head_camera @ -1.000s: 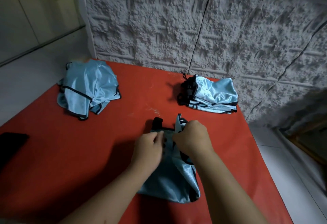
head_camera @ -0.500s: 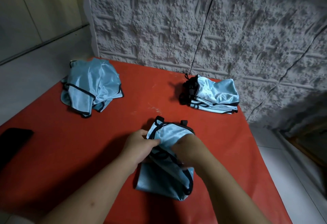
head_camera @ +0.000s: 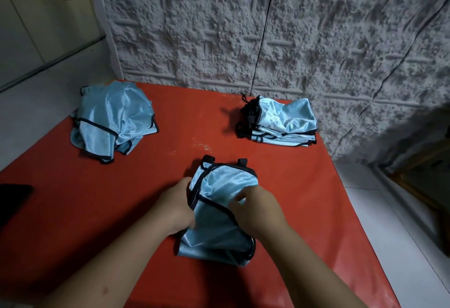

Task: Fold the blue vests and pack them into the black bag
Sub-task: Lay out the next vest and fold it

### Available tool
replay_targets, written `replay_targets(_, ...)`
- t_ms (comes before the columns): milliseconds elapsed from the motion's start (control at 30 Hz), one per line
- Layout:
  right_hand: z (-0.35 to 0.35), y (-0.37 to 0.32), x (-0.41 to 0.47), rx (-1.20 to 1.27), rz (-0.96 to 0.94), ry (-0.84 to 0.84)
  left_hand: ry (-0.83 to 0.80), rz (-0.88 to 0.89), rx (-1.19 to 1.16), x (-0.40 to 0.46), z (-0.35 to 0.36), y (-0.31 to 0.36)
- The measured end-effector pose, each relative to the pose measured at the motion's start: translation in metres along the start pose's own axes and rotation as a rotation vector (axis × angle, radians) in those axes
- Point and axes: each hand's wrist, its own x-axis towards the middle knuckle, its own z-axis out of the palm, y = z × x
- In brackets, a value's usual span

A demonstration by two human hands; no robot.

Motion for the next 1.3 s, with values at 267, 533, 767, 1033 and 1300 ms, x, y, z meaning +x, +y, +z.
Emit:
replay_targets(267, 0.012, 0.019, -0.007, -0.152, 0.237, -0.218, -0.063, -0.068, 0.353, -0.018, 0.004, 0.013)
replay_targets(533, 0.012, 0.035, -0.022, 0.001, 0.263, -0.181, 0.103, -0.106, 0.471, -0.038, 0.005, 0.015)
replay_targets(767, 0.016, 0.038, -0.039, 0.158, 0.295, -0.112, 0.085, -0.164, 0.327, -0.048, 0.017, 0.014)
replay_targets(1033, 0.023, 0.049, -0.035, 0.653, 0.322, -0.029, 0.205, -0.047, -0.079, -0.046, 0.023, 0.009)
replay_targets(1300, 0.003, 0.048, -0.048, 0.666, 0.282, -0.152, -0.128, -0.067, -0.209, -0.067, 0.014, 0.009)
